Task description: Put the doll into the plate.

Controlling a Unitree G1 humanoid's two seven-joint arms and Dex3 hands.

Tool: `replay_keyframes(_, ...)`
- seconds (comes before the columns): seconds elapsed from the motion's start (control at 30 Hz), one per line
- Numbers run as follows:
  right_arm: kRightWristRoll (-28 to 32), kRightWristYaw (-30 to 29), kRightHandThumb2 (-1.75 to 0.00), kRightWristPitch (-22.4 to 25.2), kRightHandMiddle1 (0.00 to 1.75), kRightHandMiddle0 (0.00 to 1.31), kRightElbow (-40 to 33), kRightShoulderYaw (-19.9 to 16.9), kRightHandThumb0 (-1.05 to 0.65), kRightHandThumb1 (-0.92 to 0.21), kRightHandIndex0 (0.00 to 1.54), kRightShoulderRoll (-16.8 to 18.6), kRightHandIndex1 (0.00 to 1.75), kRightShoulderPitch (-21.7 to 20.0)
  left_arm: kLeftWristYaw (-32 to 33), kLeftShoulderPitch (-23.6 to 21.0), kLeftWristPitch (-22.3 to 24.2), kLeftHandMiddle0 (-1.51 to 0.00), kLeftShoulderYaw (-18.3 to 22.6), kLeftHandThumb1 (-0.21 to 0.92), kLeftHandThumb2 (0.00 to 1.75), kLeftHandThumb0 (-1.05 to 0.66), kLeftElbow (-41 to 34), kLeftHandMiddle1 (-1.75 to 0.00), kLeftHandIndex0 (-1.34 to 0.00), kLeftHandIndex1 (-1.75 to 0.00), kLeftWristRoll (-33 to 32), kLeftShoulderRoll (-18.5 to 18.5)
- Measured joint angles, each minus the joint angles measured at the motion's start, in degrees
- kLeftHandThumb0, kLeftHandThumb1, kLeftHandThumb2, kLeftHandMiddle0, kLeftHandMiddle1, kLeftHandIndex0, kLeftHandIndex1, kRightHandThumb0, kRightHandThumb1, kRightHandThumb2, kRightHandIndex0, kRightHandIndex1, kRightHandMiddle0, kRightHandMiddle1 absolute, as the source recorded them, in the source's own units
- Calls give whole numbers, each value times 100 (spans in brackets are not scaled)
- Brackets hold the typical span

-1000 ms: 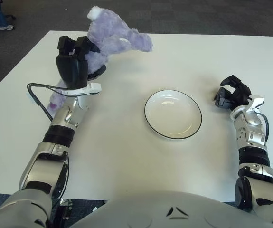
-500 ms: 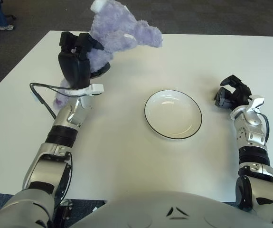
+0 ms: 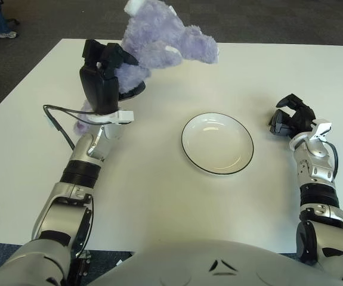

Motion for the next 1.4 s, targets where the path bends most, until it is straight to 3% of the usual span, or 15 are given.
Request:
replay_keyframes(0.63,-5,-28,-160,0,175,56,-24,40,0,-6,82,-3,171,10,-1045,385,-662,-70,9,20,146,51,-623,-175,-87,-175,-256,-80)
replay_keyframes(1.4,-103,-82,-161,1,175,57,-54,109,0,-5,83,-3,171,6,-1731,845,-589,-72,54,18,148,52,-1335,-175,-89,-175,-199,-283)
